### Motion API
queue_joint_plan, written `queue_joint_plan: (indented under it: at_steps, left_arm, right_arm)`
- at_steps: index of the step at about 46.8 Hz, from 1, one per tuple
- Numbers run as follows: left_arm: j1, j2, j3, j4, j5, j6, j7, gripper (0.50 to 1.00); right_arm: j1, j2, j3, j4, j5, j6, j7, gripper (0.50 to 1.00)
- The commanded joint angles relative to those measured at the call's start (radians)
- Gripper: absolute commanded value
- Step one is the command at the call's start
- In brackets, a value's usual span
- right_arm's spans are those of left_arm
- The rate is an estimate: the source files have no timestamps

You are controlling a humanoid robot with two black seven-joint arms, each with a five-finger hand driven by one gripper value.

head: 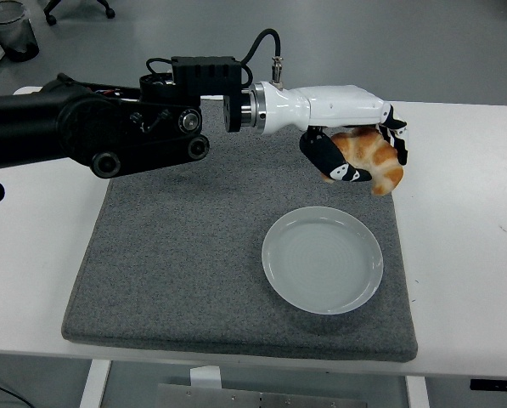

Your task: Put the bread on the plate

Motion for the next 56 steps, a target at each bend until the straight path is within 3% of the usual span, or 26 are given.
queue_joint_plan:
  at_steps: [1,12,21,56]
  left_arm:
    - [0.037,-0.014,0.000,0.007,0.044,0.016,-0.001,0.500]
    - [0.166,-0.023,-0.002,0.033,0.167,0.065,-0.002,0.500]
    - [0.246,-0.077,-0.002,0.073,0.211,0.079,-0.002,0.500]
    - [0.372,-0.094,-0.012,0.093,0.214,0.084,-0.002,0.500]
  right_arm:
    - [0.000,0.000,0.000,0.000,0.000,0.000,0.000,0.938]
    - [0.000,0.000,0.002,0.000,0.000,0.000,0.000,0.940]
    - [0.000,0.000,0.000,0.000,0.000,0.000,0.000,0.938]
    - [0.000,0.000,0.000,0.000,0.000,0.000,0.000,0.938]
